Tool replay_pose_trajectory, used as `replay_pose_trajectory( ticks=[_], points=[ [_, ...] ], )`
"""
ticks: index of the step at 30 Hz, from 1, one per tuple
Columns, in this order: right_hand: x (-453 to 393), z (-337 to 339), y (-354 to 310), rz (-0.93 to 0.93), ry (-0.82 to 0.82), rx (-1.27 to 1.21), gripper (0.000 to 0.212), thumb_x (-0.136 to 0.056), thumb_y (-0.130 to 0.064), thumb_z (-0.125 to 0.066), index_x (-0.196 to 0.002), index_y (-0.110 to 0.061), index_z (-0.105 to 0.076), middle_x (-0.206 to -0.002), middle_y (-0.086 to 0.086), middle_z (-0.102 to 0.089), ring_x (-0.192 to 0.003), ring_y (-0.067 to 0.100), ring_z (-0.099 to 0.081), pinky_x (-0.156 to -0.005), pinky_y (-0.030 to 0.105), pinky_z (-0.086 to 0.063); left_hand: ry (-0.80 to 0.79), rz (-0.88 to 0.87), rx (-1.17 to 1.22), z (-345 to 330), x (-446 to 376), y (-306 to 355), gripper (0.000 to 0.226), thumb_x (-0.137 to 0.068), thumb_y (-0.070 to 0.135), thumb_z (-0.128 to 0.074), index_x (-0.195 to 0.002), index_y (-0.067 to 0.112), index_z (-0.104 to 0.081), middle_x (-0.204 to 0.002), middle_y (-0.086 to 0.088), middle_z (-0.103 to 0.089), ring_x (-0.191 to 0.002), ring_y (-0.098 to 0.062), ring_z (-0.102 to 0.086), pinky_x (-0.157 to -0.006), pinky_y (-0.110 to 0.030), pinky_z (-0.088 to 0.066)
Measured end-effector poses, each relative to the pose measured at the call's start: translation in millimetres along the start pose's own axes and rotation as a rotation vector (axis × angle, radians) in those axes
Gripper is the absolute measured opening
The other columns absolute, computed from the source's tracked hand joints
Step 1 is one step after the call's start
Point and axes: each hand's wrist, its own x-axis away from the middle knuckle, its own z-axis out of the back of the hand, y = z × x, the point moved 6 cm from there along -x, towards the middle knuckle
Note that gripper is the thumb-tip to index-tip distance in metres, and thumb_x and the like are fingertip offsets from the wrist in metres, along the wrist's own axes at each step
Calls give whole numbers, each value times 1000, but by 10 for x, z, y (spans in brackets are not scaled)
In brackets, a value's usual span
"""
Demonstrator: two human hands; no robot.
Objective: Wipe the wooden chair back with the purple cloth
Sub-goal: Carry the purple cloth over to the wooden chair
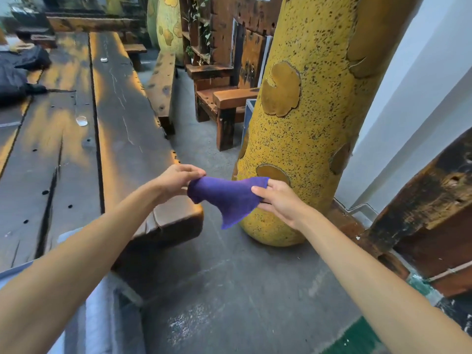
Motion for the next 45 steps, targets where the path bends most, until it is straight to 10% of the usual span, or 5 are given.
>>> replay_pose_trajectory(
  ticks=[8, 13, 19, 32, 45],
  points=[
    [-1067, 683, -376, -24, 206, 95, 46, -90, -16, -77, -125, -16, -48, -125, 10, -61, -108, 22, -70, -93, 35, -60, 269, -84, -101, -38, -749, 447, 15, -94, 23, -71, -102, 14, -80, -97, -3, -73, -85, -13, -63, -69, -25, -52],
    [-1857, 652, -614, -12, 115, 239, 23, -91, -20, -75, -109, -25, -63, -119, 9, -70, -107, 22, -71, -96, 43, -59, 309, -67, -80, 182, -1331, 533, 5, -90, 15, -75, -92, 16, -79, -87, 0, -72, -77, -12, -63, -64, -22, -49],
    [-2814, 474, -1094, 108, 18, 492, 43, -81, -19, -83, -122, -18, -68, -117, 3, -67, -108, 21, -64, -82, 29, -55, 277, -35, 36, 622, -2074, 731, 8, -89, 7, -75, -94, 13, -72, -99, -10, -71, -96, -22, -70, -81, -32, -59],
    [-4790, 432, -1917, 334, 113, 1181, 15, -88, -18, -66, -95, -17, -79, -96, 9, -74, -95, 31, -67, -78, 39, -56, 403, -323, -976, 1138, -3772, 1522, 17, -91, 19, -71, -102, 10, -81, -84, -1, -66, -80, -17, -60, -70, -32, -51],
    [-6734, 473, -2408, 283, 330, 1503, 22, -98, -21, -59, -117, -14, -69, -117, 11, -71, -109, 37, -68, -70, 35, -41, 496, -209, -806, 1865, -5615, 1652, 21, -97, 22, -63, -107, 11, -78, -100, -7, -76, -94, -25, -69, -85, -41, -55]
  ],
)
